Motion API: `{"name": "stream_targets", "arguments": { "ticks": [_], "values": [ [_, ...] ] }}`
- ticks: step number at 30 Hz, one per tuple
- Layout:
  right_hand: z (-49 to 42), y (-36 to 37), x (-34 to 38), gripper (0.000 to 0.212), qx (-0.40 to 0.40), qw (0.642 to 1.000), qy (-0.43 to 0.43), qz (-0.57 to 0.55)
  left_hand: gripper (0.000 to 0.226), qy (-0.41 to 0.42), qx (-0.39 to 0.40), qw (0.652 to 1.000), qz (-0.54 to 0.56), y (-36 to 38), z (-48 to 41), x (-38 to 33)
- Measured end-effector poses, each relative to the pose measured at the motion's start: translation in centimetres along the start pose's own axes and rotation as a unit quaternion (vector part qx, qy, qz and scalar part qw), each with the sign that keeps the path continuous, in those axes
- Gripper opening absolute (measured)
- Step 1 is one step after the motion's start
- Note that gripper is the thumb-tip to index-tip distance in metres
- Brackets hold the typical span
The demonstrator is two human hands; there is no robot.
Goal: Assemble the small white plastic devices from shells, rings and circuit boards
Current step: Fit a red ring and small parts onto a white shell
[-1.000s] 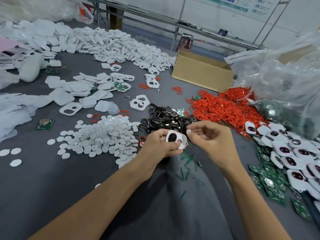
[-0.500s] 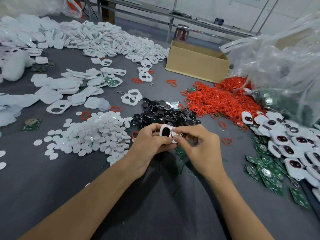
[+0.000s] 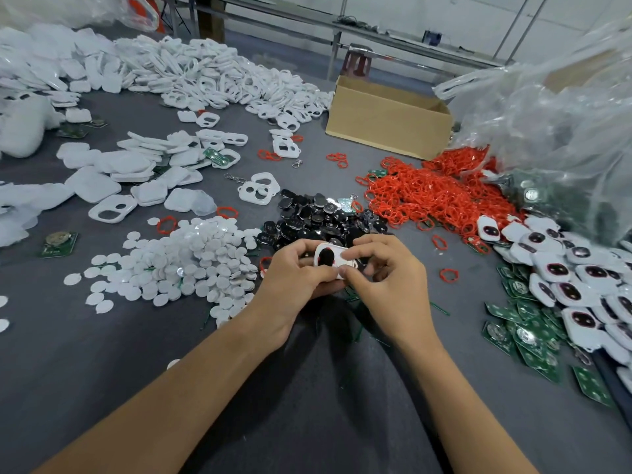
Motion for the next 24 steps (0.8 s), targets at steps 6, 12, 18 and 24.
{"name": "stream_targets", "arguments": {
  "ticks": [6,12,18,24],
  "values": [
    [-0.1,0.3,-0.1,0.017,0.03,0.999,0.033,-0.021,0.011,0.017,-0.014,0.999,-0.037,-0.2,0.0,-0.1],
    [0.1,0.1,0.5,0.018,0.042,0.997,0.027,-0.05,0.012,0.026,-0.023,0.998,-0.046,-0.2,0.2,-0.5],
    [0.2,-1.1,-1.0,0.02,0.004,0.989,0.087,-0.123,0.015,0.01,-0.03,0.999,-0.034,-0.3,0.1,-0.1],
    [0.5,-0.2,-2.0,0.02,0.03,0.981,0.125,-0.144,0.014,-0.007,0.02,1.0,-0.016,0.6,0.2,0.3]
  ]
}}
Point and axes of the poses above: each hand's wrist, its own z-axis away from the middle knuckle, its own y-axis out of the palm, x = y × z, the point moved 9 cm from there along -z, towards the middle knuckle, and after that the axes turned 3 degrees about x, right-handed, at the moved point
